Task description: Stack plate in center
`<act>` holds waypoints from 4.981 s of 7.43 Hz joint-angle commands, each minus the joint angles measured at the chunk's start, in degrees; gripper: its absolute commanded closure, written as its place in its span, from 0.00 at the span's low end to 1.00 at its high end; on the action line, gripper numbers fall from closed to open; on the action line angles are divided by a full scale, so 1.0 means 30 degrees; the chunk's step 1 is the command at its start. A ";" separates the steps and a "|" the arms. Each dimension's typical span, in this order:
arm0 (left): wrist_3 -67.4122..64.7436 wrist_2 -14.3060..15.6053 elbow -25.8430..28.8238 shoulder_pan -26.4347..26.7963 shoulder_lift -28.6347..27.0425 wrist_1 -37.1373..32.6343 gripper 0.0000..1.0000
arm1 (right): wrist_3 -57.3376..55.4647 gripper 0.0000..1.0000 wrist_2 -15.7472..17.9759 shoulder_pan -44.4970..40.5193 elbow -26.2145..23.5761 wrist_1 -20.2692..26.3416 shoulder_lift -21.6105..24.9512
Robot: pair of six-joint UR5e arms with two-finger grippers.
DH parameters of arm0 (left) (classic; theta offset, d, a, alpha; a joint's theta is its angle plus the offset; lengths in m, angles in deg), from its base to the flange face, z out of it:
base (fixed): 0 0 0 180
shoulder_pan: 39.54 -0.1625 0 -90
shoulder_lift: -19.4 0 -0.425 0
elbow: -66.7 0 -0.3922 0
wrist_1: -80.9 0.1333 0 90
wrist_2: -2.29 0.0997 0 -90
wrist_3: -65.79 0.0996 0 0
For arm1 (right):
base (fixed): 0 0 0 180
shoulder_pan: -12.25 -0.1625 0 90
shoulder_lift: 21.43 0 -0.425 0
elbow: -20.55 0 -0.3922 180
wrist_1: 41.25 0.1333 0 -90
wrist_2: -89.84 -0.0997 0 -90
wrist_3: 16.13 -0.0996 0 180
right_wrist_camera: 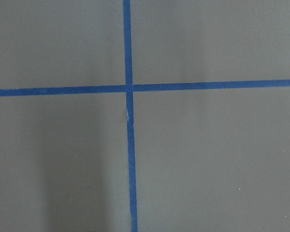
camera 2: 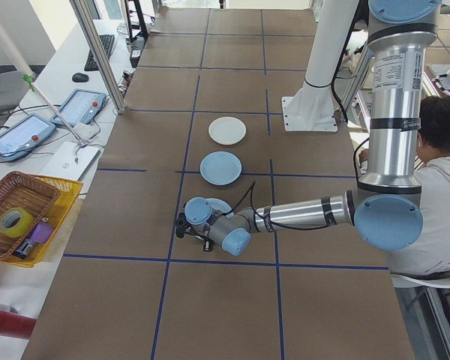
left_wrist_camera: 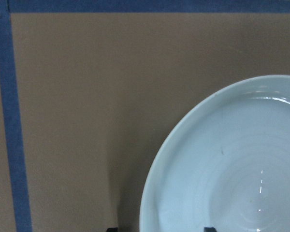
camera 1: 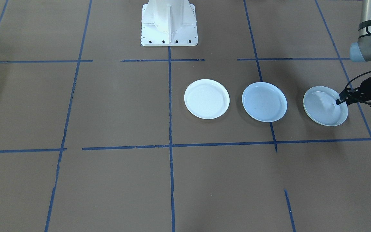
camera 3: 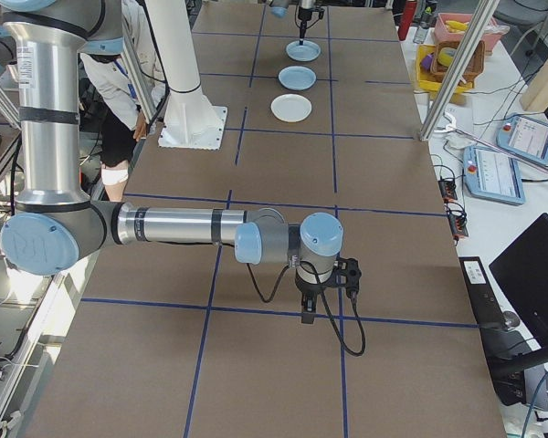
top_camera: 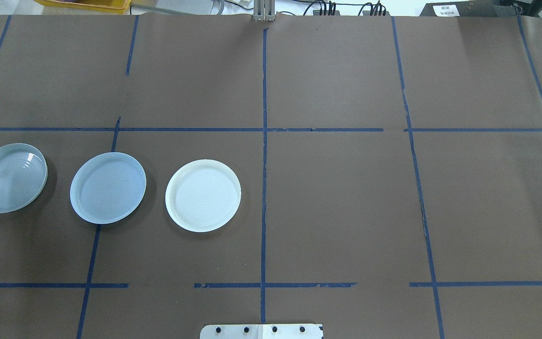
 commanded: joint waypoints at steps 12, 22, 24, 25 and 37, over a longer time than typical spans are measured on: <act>-0.8631 -0.0856 -0.5491 -0.1543 -0.0871 0.1307 1.00 | -0.0016 0.00 -0.0015 0.0000 0.0000 0.0000 0.0000; -1.4045 0.1545 -0.7636 -0.4425 -0.3555 0.2385 0.00 | -0.0016 0.00 0.0013 0.0000 0.0000 0.0000 0.0000; -1.6741 0.3475 -0.7667 -0.6465 -0.5608 0.3240 0.00 | -0.0016 0.00 0.0013 0.0000 0.0000 0.0000 0.0000; -1.8089 0.3945 -0.7666 -0.7230 -0.6110 0.3241 0.00 | -0.0016 0.00 0.0014 0.0000 0.0000 0.0000 0.0000; -1.9831 0.5678 -0.6612 -1.0753 -0.6496 0.3006 1.00 | 0.0013 0.00 -0.0016 0.0000 0.0000 0.0000 0.0000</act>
